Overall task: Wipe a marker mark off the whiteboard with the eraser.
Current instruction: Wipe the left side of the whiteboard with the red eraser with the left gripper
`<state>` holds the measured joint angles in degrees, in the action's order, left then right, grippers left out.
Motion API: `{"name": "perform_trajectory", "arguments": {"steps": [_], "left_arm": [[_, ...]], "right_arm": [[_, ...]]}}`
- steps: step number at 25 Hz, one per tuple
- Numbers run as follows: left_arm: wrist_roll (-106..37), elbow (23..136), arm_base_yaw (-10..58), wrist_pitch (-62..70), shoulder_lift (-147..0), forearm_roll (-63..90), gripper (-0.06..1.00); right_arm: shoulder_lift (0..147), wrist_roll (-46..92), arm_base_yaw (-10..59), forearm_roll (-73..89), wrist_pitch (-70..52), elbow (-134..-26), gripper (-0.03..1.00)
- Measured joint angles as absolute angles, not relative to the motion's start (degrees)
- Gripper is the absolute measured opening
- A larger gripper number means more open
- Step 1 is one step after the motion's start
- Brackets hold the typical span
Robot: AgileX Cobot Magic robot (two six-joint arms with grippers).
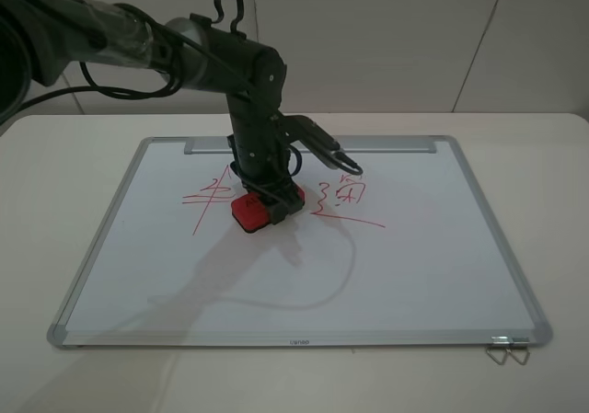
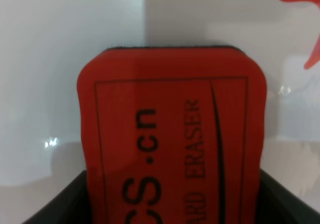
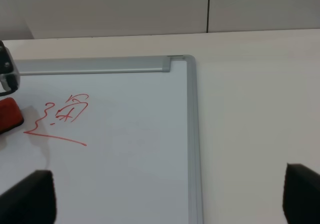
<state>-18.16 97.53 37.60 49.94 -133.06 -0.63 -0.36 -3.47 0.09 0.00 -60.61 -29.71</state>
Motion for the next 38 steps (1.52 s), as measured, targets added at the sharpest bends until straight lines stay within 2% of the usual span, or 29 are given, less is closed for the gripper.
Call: {"name": "perform_trajectory", "arguments": {"steps": [8, 17, 27, 38], "left_arm": [[-12.02, 98.24, 36.37, 53.46, -129.65, -0.64, 0.57], [-2.29, 96.12, 30.02, 57.7, -126.71, -0.82, 0.57], [0.0, 83.87, 23.59, 51.31, -121.59, -0.89, 0.57], [0.0, 82.12, 20.51, 44.86, -121.59, -1.22, 0.57]], "right_arm": [[-0.36, -3.47, 0.09, -0.33, -60.61, -29.71, 0.83], [-0.36, -3.47, 0.09, -0.33, -60.61, -29.71, 0.83], [-0.36, -3.47, 0.09, -0.33, -60.61, -29.71, 0.83], [-0.36, -3.47, 0.09, 0.0, -60.61, -29.71, 0.83]]}}
